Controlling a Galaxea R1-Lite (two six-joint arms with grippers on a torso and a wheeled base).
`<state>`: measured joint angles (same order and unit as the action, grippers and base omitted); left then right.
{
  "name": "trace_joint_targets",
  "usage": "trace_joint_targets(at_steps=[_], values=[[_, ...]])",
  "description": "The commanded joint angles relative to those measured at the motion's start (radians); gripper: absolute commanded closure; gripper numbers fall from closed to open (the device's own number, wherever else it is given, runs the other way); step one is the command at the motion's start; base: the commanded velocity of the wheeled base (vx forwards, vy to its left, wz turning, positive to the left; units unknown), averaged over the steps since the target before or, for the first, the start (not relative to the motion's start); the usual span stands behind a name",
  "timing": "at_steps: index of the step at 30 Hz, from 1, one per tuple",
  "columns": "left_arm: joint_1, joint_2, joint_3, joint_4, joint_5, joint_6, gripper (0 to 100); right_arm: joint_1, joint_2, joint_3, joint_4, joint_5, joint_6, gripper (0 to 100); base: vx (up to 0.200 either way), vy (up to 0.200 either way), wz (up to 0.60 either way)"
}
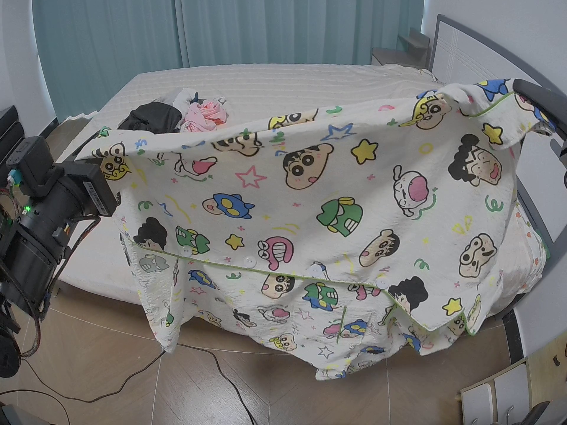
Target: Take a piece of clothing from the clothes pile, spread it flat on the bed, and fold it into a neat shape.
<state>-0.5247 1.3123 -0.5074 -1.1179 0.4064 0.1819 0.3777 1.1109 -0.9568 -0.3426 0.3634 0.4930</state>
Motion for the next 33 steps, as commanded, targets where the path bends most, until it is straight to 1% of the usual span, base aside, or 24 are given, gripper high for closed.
trace_joint_targets(at_steps=[1,11,17,24,27,30,33], values=[[0.009,0.013,-0.003,0.004,-0.003,0.001,100,-0.022,0.061,-0.022,-0.007,0.006,0.001,100,0.0,0.0,0.0],[0.08,0.094,-0.017,0.004,-0.009,0.001,100,-0.034,0.096,-0.04,-0.01,0.009,0.001,100,0.0,0.0,0.0],[0.12,0.145,-0.045,0.004,-0.011,0.001,100,-0.062,0.132,-0.04,-0.059,0.015,0.001,100,0.2,0.0,0.0],[0.129,0.208,-0.079,0.004,-0.014,-0.004,100,-0.088,0.164,-0.043,-0.065,0.015,-0.001,100,0.2,0.0,0.0],[0.146,0.243,-0.091,0.004,-0.015,-0.006,100,-0.1,0.184,-0.056,-0.069,0.015,0.001,100,0.2,0.0,0.0],[0.16,0.263,-0.111,0.004,-0.015,-0.022,100,-0.112,0.198,-0.068,-0.078,0.017,0.001,100,0.2,0.0,0.0],[0.195,0.317,-0.163,0.004,-0.015,-0.052,100,-0.12,0.227,-0.089,-0.087,0.017,-0.001,100,0.2,0.0,0.0]])
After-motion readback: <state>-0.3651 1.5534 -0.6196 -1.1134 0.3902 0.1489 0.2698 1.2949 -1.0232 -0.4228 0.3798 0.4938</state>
